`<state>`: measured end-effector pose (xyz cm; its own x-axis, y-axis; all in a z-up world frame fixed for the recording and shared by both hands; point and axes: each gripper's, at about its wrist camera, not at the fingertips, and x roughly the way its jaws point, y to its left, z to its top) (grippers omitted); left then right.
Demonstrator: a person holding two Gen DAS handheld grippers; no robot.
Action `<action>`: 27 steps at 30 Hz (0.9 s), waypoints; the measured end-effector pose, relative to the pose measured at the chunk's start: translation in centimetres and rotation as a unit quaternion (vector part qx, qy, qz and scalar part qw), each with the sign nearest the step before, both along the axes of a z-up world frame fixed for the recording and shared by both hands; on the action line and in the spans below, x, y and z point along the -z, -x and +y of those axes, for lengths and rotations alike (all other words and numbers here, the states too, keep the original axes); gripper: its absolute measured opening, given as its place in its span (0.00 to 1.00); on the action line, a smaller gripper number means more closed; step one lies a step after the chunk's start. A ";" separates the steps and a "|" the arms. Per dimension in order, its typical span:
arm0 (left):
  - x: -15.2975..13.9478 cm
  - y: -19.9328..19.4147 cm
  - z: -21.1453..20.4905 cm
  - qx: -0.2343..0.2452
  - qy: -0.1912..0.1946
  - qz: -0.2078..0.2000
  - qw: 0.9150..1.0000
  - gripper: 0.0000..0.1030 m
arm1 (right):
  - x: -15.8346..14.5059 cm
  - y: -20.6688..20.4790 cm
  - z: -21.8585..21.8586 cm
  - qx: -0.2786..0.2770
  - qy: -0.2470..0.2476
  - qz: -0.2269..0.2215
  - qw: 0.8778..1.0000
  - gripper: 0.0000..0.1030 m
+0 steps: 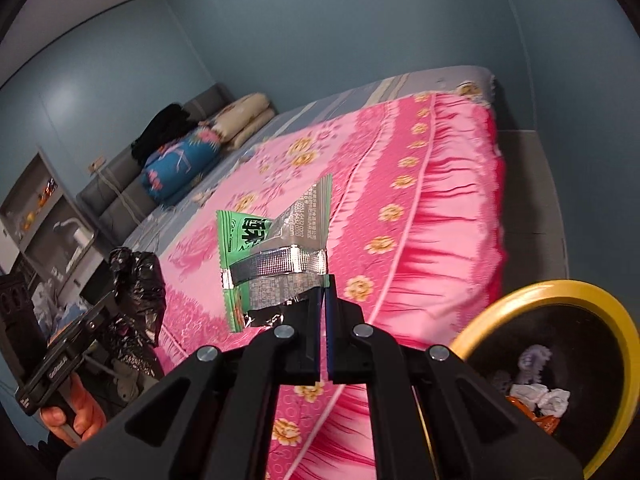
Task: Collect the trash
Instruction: 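Lift the black bag and green wrapper and carry both over the bin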
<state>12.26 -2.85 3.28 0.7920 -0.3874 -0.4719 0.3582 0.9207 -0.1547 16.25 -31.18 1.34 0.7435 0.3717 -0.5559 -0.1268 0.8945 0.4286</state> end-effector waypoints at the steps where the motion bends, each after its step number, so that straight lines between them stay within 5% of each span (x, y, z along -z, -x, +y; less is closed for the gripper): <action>1: -0.2 0.1 -0.9 0.008 -0.003 -0.004 1.000 0.11 | 0.0 0.1 -0.4 0.003 -0.001 -0.001 1.000 0.02; 17: 0.1 0.3 -9.8 0.084 -0.027 0.001 0.996 0.11 | 1.0 4.7 -10.0 0.104 -0.007 -0.002 0.995 0.02; 27: 2.6 -1.8 -14.9 0.120 -0.032 0.041 0.991 0.11 | 3.7 7.2 -14.5 0.171 -0.011 0.023 0.985 0.02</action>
<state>14.05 -17.74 0.64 0.6379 -0.5277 -0.5609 0.5569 0.8192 -0.1373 9.06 -45.65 -2.36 0.8011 0.1168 -0.5870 0.2000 0.8721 0.4466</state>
